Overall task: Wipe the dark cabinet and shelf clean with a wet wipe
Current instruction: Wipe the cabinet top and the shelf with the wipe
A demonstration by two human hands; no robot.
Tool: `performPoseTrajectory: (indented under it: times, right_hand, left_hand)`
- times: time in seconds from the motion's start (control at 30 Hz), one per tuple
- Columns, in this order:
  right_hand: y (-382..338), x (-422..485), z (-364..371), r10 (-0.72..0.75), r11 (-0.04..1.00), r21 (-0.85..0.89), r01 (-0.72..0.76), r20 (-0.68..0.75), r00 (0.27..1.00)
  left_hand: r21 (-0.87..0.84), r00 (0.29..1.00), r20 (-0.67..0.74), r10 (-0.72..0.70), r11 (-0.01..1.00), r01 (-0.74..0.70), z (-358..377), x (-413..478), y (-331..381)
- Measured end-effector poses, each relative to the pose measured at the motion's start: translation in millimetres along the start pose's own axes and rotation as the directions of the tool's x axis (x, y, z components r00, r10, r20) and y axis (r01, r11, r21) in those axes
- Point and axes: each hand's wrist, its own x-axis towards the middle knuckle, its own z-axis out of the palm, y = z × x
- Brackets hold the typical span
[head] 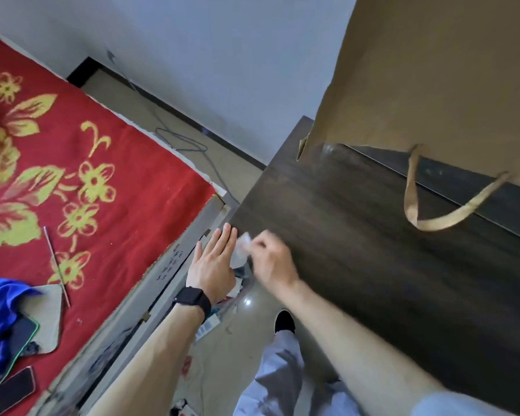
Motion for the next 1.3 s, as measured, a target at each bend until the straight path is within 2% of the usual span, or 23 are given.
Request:
performPoseTrajectory:
  times: [0.07,0.13,0.23,0.33,0.43,0.5,0.57,0.63,0.7,0.77,0.83,0.87,0.9,0.93,1.03,1.1,1.13,1.17,1.2,1.3]
  right_hand:
    - [-1,-52,5,-0.121,0.992,-0.020,0.127,0.182,0.976]
    - [11,-92,-13,-0.099,0.995,0.001,0.101,0.204,0.974]
    - [32,-109,-47,0.012,1.000,0.010,-0.011,-0.069,0.998]
    - [49,-101,-63,0.198,0.978,-0.006,-0.207,-0.267,0.943]
    - [44,-101,-50,0.202,0.977,-0.020,-0.214,-0.256,0.945]
    - [50,-116,-43,0.165,0.984,-0.024,-0.177,-0.255,0.953]
    - [73,-145,-54,0.233,0.970,-0.002,-0.245,-0.304,0.924]
    - [101,-190,-82,0.374,0.916,0.011,-0.402,-0.389,0.842]
    - [131,-245,-112,0.487,0.831,0.029,-0.555,-0.519,0.703]
    - [158,-291,-138,0.631,0.661,0.085,-0.746,-0.600,0.491]
    - [177,-313,-156,0.765,0.473,0.224,-0.852,-0.584,0.271]
    - [180,-313,-159,0.800,0.416,0.263,-0.870,-0.560,0.214]
    - [178,-309,-158,0.804,0.417,0.263,-0.870,-0.553,0.218]
    - [171,-302,-153,0.783,0.468,0.237,-0.851,-0.558,0.275]
    - [144,-278,-129,0.666,0.672,0.106,-0.733,-0.518,0.536]
    - [141,-276,-124,0.603,0.741,0.041,-0.670,-0.479,0.638]
    - [146,-282,-127,0.597,0.748,0.045,-0.662,-0.480,0.643]
    - [156,-291,-133,0.613,0.737,0.078,-0.672,-0.496,0.615]
    - [166,-304,-141,0.649,0.706,0.140,-0.695,-0.521,0.554]
    - [207,-351,-177,0.752,0.535,0.309,-0.786,-0.598,0.277]
  left_hand:
    - [0.003,1.000,0.016,-0.001,1.000,0.001,-6,0,2]
    - [-0.012,0.999,0.039,-0.006,1.000,0.006,-7,-1,6]
    - [-0.020,0.999,0.041,-0.030,0.999,0.031,-5,-2,11]
    - [-0.038,0.996,0.018,-0.087,0.995,0.087,-1,-2,21]
    - [-0.032,0.996,-0.034,-0.080,0.996,0.079,6,-7,43]
    - [0.029,0.997,-0.074,0.039,0.999,-0.037,14,-12,64]
    - [0.081,0.980,-0.055,0.190,0.979,-0.185,22,-18,87]
    - [0.119,0.940,0.000,0.340,0.934,-0.338,31,-26,114]
    - [0.144,0.886,0.067,0.459,0.874,-0.464,40,-33,145]
    - [0.153,0.839,0.129,0.529,0.825,-0.544,48,-38,176]
    - [0.162,0.805,0.166,0.569,0.790,-0.591,55,-41,203]
    - [0.171,0.793,0.184,0.581,0.775,-0.608,58,-42,215]
    - [0.176,0.781,0.197,0.592,0.762,-0.623,61,-42,225]
    - [0.173,0.771,0.204,0.604,0.752,-0.636,64,-43,234]
    - [0.145,0.726,0.210,0.655,0.714,-0.685,71,-47,261]
    - [0.131,0.702,0.195,0.685,0.691,-0.711,78,-50,277]
    - [0.140,0.699,0.198,0.687,0.686,-0.714,81,-51,285]
    - [0.156,0.704,0.207,0.679,0.688,-0.709,85,-53,293]
    - [0.167,0.716,0.214,0.664,0.698,-0.697,90,-54,300]
    - [0.176,0.750,0.212,0.626,0.731,-0.660,101,-60,323]
